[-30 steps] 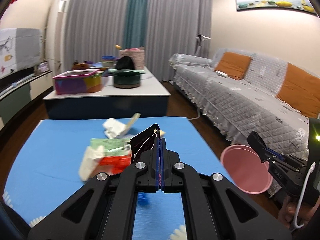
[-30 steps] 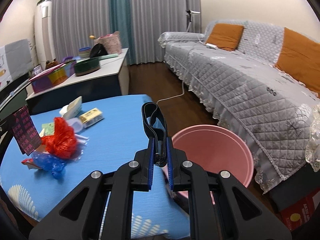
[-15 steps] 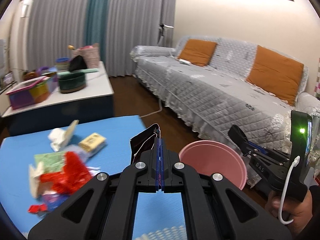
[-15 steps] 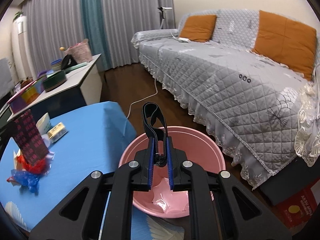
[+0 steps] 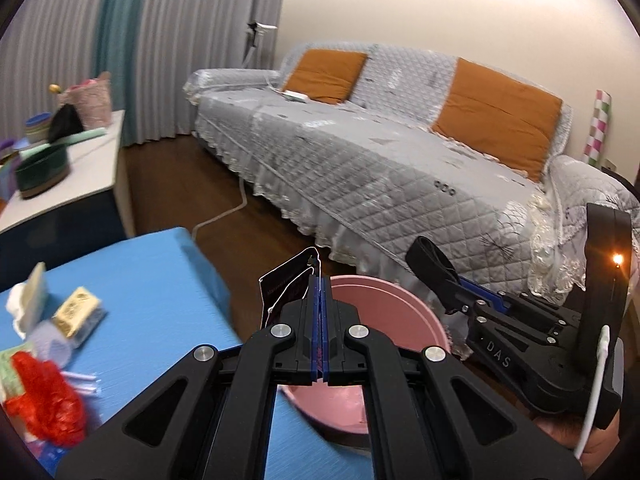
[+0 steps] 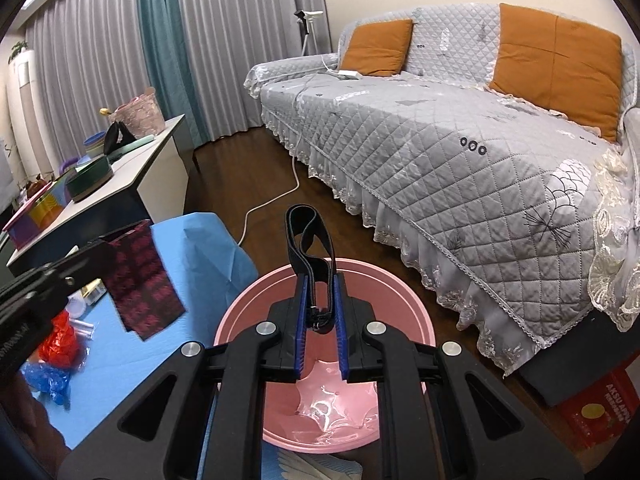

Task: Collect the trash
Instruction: 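Carry both items over the pink basin and open both tools to drop them, then move both open tools back to the trash pile on the table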

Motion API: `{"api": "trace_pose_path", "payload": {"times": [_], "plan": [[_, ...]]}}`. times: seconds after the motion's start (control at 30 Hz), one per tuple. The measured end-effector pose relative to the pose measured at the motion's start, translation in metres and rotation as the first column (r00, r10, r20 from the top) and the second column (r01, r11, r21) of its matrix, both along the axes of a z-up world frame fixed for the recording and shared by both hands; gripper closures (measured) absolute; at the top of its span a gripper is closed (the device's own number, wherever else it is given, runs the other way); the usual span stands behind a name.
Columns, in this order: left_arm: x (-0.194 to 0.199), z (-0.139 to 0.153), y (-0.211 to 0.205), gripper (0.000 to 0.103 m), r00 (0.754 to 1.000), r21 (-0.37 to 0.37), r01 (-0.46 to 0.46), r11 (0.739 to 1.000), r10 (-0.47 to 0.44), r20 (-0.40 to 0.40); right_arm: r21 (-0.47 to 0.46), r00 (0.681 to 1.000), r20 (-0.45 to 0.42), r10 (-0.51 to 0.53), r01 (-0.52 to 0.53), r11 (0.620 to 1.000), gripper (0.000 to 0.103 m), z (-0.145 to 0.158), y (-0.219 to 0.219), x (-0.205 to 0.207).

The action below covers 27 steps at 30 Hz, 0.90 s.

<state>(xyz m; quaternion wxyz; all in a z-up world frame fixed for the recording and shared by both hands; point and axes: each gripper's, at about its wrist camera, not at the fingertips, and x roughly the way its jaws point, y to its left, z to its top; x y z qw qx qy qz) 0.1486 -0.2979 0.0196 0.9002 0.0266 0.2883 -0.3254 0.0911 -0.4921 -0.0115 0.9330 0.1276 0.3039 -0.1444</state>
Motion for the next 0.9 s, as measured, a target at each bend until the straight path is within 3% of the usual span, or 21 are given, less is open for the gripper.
{"api": "trace_pose_path", "payload": {"times": [0.23, 0.3, 0.33, 0.37, 0.4, 0.67, 0.9], "plan": [[0.012, -0.01, -0.021, 0.102, 0.996, -0.003, 0.072, 0.997, -0.072, -0.054, 0.002, 1.0, -0.007, -0.018, 0.018, 1.0, 0.085, 0.0, -0.009, -0.001], [0.016, -0.011, -0.02, 0.093, 0.995, -0.006, 0.072, 0.997, -0.073, -0.071, 0.003, 1.0, -0.012, -0.025, 0.026, 1.0, 0.06, -0.001, -0.01, -0.002], [0.018, -0.012, -0.018, 0.087, 0.994, -0.015, 0.069, 0.998, -0.07, -0.081, 0.001, 0.999, -0.011, -0.031, 0.031, 1.0, 0.052, -0.001, -0.01, -0.003], [0.019, -0.011, -0.014, 0.074, 0.994, -0.024, 0.064, 0.998, -0.066, -0.084, -0.003, 0.999, -0.009, -0.035, 0.035, 0.999, 0.045, 0.0, -0.01, -0.004], [0.021, -0.01, -0.011, 0.067, 0.994, -0.041, 0.058, 0.998, -0.061, -0.09, -0.007, 0.999, -0.008, -0.035, 0.035, 0.999, 0.044, 0.0, -0.01, -0.005], [0.019, -0.006, 0.024, 0.066, 0.994, -0.073, -0.01, 0.997, 0.002, -0.112, -0.001, 0.999, 0.015, -0.033, 0.033, 0.999, 0.044, 0.008, -0.006, -0.006], [-0.004, 0.01, 0.072, 0.066, 0.992, -0.061, -0.113, 0.992, 0.109, -0.066, -0.034, 0.995, 0.099, 0.025, -0.022, 0.999, 0.044, 0.023, 0.03, -0.006]]}}
